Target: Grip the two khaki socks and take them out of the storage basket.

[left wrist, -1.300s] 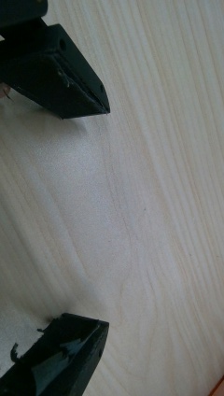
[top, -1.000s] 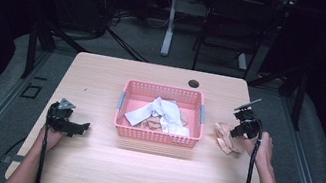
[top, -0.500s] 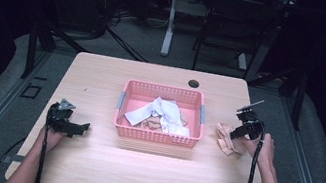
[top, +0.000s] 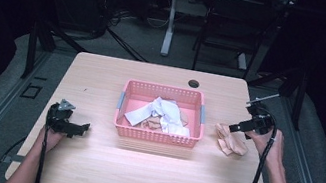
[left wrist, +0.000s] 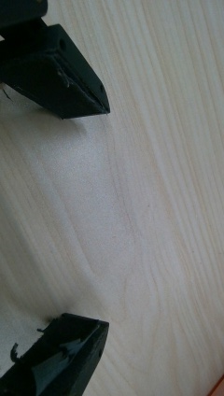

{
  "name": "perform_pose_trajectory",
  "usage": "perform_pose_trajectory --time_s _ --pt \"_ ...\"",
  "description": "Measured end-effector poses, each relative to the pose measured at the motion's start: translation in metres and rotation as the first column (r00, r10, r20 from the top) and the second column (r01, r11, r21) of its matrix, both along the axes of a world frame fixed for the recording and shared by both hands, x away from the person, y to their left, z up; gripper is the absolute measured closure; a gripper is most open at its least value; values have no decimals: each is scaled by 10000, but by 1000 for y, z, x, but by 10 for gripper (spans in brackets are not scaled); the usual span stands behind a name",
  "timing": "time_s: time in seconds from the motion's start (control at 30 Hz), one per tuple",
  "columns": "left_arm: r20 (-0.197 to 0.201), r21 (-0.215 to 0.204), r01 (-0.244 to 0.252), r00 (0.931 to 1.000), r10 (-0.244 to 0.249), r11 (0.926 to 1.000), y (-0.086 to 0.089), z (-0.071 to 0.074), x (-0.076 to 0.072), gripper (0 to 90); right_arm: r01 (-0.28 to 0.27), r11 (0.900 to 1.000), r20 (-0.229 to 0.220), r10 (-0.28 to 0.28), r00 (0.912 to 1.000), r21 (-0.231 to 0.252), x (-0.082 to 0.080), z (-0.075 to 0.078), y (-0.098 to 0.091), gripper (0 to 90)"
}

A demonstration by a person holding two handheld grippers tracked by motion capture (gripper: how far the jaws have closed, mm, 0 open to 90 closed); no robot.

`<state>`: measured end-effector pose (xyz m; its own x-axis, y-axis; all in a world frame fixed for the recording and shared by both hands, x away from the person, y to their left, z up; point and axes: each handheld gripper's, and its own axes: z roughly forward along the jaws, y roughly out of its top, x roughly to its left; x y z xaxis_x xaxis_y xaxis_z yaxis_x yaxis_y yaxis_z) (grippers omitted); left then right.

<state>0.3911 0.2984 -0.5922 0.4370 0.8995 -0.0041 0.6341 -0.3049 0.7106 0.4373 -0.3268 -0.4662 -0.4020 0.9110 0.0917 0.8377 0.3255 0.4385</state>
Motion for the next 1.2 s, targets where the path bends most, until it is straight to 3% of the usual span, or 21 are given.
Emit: perform_pose_trajectory --time_s 0.3,0.5,0.57,0.73,0.83,0.93,1.2 --pt "22 -19 5 10000 -5 10000 0 0 -1 0 -549 9980 430 535 9976 313 -29 18 -1 0" --pt "19 -23 17 10000 -17 10000 0 0 -1 0 -766 9970 605 760 9953 74 -48 19 1 0" --pt "18 -22 22 10000 -22 10000 0 0 -1 0 -785 9969 679 780 9946 42 -55 16 1 0" --pt "18 -21 23 10000 -23 10000 0 0 -1 0 -758 9969 361 765 9964 -193 -67 -1 2 0" --pt "18 -20 24 10000 -24 10000 0 0 -1 0 -1026 9938 670 1053 9922 -420 -74 -11 1 0" --pt "22 -22 38 10000 -38 10000 0 0 -1 0 -1341 9889 592 1379 9887 -633 -79 -21 1 0" --pt "6 -10 198 9998 -198 9998 0 0 1 0 -1545 9828 -47 1548 9879 -1012 -77 -40 1 0"
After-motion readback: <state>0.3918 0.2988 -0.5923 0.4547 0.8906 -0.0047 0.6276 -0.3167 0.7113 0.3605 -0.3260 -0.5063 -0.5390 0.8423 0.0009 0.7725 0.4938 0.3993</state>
